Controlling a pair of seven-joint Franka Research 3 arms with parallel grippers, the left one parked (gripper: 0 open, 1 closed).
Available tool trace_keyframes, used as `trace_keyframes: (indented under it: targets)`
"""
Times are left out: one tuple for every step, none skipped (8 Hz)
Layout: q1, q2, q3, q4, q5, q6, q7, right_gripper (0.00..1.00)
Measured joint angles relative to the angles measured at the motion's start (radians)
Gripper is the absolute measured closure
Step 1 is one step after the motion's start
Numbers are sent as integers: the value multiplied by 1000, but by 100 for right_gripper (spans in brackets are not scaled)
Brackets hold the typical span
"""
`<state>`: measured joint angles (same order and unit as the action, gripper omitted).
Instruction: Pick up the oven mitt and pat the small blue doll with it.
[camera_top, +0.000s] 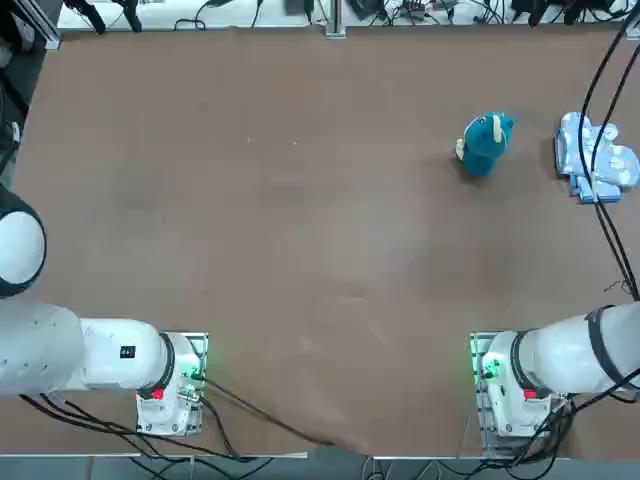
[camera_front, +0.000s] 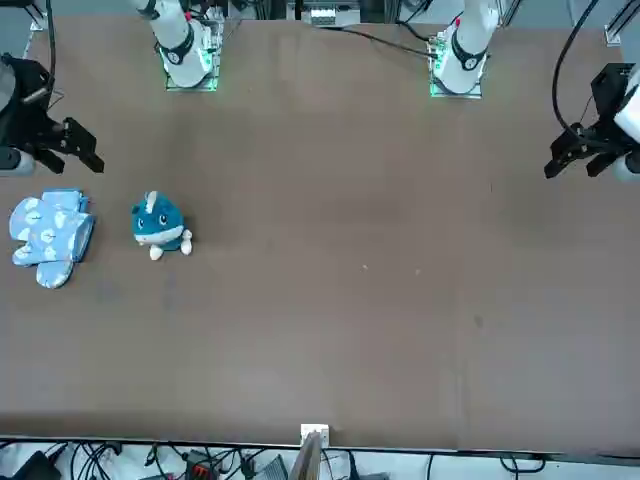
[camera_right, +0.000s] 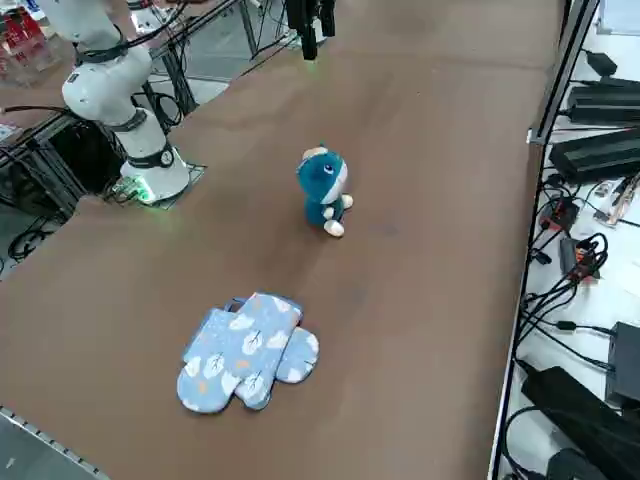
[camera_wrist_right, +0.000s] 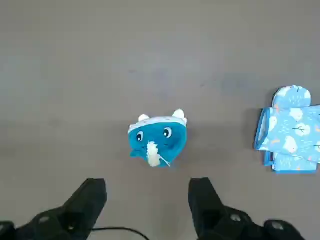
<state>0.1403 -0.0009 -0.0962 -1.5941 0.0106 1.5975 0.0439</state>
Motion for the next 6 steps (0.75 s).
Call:
trace_keyframes:
  targets:
    - [0, 0, 0, 0, 0, 0, -1, 0]
    - [0, -1, 0, 1, 0, 0, -1, 0]
    - [-4, 2, -1, 0, -6, 0, -1, 0]
    - [-16, 9, -3, -5, -43, -1, -1, 0]
    - [-37, 20, -8, -28, -106, 13, -5, 0]
    - [-69, 33, -12, -68, -152, 59, -11, 0]
